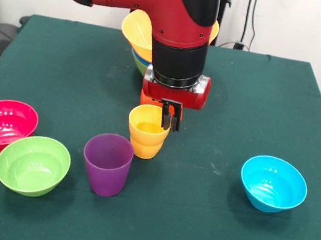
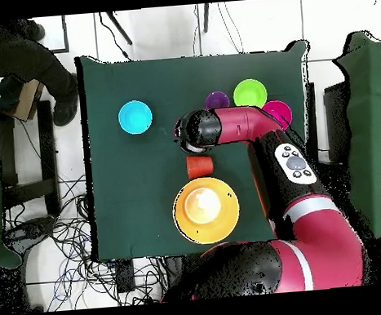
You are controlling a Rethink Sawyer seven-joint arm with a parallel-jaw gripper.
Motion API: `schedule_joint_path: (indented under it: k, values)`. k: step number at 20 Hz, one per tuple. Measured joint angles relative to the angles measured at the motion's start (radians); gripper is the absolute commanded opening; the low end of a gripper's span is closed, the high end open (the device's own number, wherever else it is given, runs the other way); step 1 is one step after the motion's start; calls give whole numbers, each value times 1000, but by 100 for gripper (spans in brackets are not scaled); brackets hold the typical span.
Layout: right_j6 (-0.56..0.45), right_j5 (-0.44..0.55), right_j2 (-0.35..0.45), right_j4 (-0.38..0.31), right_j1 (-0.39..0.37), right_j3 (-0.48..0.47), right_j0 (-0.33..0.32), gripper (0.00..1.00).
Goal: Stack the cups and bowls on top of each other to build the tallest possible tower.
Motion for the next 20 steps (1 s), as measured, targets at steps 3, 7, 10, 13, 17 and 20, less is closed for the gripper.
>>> schedule_joint_path:
  k: [3,7,10,13,17,20]
  values:
    - [0,0,0,0,0,0,1,0]
    - [0,0,0,-12,-3,0,7,0]
    - [0,0,0,-19,-13,1,15,0]
    - [0,8,0,-19,-42,11,20,0]
    - [0,49,1,-14,-103,36,20,0]
    - [0,82,4,-5,-149,61,17,0]
